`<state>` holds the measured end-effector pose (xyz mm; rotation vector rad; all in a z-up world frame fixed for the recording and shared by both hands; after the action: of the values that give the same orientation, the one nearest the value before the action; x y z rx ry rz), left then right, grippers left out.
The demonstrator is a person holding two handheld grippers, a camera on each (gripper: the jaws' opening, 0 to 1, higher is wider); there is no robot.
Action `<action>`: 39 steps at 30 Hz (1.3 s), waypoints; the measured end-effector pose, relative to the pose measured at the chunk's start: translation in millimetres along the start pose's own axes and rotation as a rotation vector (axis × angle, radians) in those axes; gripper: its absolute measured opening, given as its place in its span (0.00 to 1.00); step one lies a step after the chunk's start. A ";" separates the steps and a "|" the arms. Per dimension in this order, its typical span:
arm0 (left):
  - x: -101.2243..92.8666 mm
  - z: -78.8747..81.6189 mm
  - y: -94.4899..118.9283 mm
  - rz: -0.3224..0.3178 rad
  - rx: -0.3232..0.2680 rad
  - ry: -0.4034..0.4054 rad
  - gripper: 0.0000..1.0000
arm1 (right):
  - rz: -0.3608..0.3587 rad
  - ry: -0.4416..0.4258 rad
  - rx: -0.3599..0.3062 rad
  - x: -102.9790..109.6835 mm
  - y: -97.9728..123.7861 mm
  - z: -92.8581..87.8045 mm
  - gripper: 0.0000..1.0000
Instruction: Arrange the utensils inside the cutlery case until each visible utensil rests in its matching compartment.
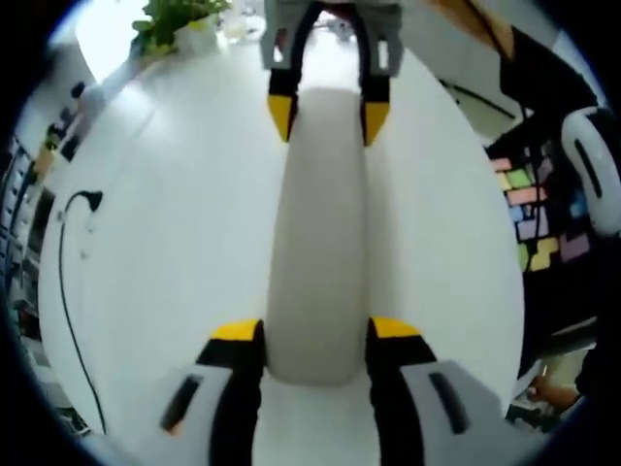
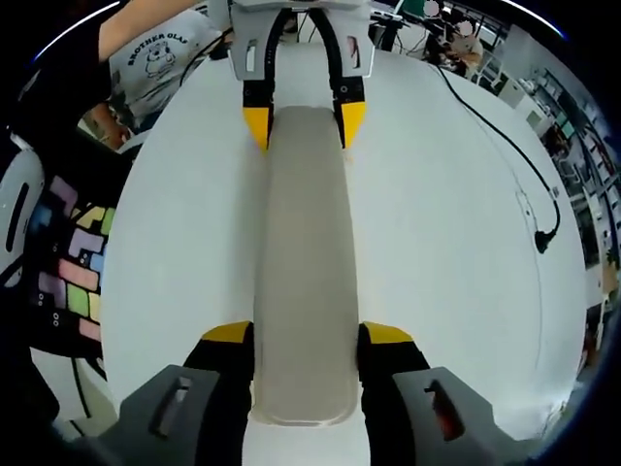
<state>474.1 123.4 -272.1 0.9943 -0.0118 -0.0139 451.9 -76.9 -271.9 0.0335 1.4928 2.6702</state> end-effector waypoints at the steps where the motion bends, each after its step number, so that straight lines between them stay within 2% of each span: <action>1: 0.4 0.6 -0.4 -0.001 0.000 0.001 0.44 | -0.001 -0.001 -0.001 0.1 0.2 -0.4 0.43; 12: 1.0 5.2 -9.4 -0.010 -0.008 0.006 0.44 | 0.011 -0.006 0.017 -3.9 -1.3 -11.9 0.43; 21: 2.8 6.9 -9.0 -0.015 -0.005 0.007 0.44 | 0.023 -0.022 0.019 -9.8 -1.3 -13.6 0.43; 30: 8.0 7.4 -13.4 -0.018 0.017 0.012 0.44 | 0.031 -0.036 0.050 -15.4 -3.0 -13.3 0.43; 36: 1.0 12.3 -19.0 -0.002 0.065 0.000 0.44 | 0.017 -0.017 0.115 -16.5 -3.0 -9.3 0.43; 39: 0.8 13.2 -19.0 -0.003 0.070 0.006 0.44 | 0.018 -0.019 0.143 -18.6 -2.2 -7.1 0.43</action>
<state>474.5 101.9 -280.8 1.0646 -0.0057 -0.0131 470.1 -83.3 -277.0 0.0810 1.6819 2.5637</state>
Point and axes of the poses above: the point that each gripper's makers call its tool centre point, and the gripper's own axes: y roughly backward along the fingers, x roughly to its left, z roughly out of its top, the point moved 10 cm from there along y, roughly backward along the fingers, and after that the axes turned 11 degrees about -x, right-handed, at the moved point
